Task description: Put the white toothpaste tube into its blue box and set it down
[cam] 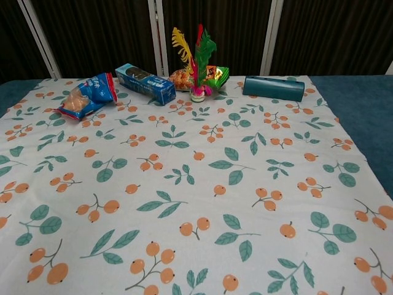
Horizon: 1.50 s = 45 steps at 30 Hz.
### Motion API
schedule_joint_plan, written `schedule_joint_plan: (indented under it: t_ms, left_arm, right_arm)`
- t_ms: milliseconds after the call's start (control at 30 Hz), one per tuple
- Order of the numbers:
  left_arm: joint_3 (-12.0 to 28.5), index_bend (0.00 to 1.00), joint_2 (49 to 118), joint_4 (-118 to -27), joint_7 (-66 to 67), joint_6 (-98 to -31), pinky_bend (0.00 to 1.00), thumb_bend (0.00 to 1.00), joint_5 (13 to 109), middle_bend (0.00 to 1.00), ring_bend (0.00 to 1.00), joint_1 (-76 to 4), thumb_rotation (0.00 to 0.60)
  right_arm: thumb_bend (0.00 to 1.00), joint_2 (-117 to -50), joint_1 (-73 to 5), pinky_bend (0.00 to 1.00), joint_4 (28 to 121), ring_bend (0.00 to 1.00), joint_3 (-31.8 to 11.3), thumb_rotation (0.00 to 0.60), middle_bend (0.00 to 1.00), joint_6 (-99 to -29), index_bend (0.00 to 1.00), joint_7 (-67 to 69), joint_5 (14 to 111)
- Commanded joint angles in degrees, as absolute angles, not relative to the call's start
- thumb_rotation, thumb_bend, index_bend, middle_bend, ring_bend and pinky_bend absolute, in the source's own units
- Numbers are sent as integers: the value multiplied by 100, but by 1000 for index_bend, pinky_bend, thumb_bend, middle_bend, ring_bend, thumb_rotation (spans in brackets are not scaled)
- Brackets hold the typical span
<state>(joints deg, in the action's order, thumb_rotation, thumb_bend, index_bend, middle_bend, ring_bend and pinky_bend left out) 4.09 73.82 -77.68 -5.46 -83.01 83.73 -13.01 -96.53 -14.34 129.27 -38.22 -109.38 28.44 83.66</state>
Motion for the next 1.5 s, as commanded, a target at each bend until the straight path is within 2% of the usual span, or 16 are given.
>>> schedule_joint_plan:
  t_ms: [33,233,433,533,633,833,1033,1233,1367,1433,1500]
  left_arm:
    - [415,353,7383,-7768,-546,-8301,462,0,8377,341,337,-1299,600]
    - [431,353,7379,-7773,-552,-8293,462,0,8381,341,337,-1292,600]
    - [444,354,7371,-7778,-549,-8270,462,0,8377,341,337,-1286,600]
    - [449,354,7370,-7775,-555,-8258,462,0,8373,341,337,-1284,600]
    - [461,355,7370,-7771,-564,-8256,462,0,8369,341,337,-1281,600]
    - [476,356,7365,-7781,-580,-8244,462,0,8358,341,337,-1273,600]
    - [484,357,7357,-7791,-585,-8228,462,0,8355,341,337,-1268,600]
    - [498,358,7353,-7786,-592,-8216,462,0,8344,341,337,-1264,600]
    - [500,358,7353,-7782,-600,-8208,462,0,8353,341,337,-1266,600]
    - [502,358,7352,-7782,-605,-8213,462,0,8358,342,337,-1263,600]
    - [505,359,7350,-7785,-608,-8207,462,0,8354,342,337,-1261,600]
  right_arm:
    - [522,-9671,-1447,486,12937,348,-3806,600,370,-10931,194,2855,8341]
    - [521,-9687,-1450,482,12932,344,-3755,600,366,-10917,192,2816,8298]
    - [521,-9706,-1452,566,12900,468,-3710,600,427,-10889,227,2787,8223]
    - [520,-9716,-1454,544,12887,418,-3658,600,414,-10869,213,2764,8228]
    - [520,-9726,-1458,478,12891,345,-3619,600,361,-10846,153,2769,8235]
    - [520,-9724,-1463,474,12910,365,-3612,600,349,-10794,140,2780,8160]
    - [520,-9759,-1473,474,12954,325,-3563,600,342,-10759,140,2752,8111]
    - [520,-9767,-1474,505,12929,387,-3534,600,346,-10735,147,2706,8115]
    - [520,-9766,-1474,506,12906,382,-3494,600,346,-10715,148,2660,8149]
    - [520,-9771,-1471,530,12913,415,-3483,600,374,-10705,177,2666,8134]
    - [533,-9779,-1461,602,12918,511,-3486,600,458,-10717,257,2671,8121]
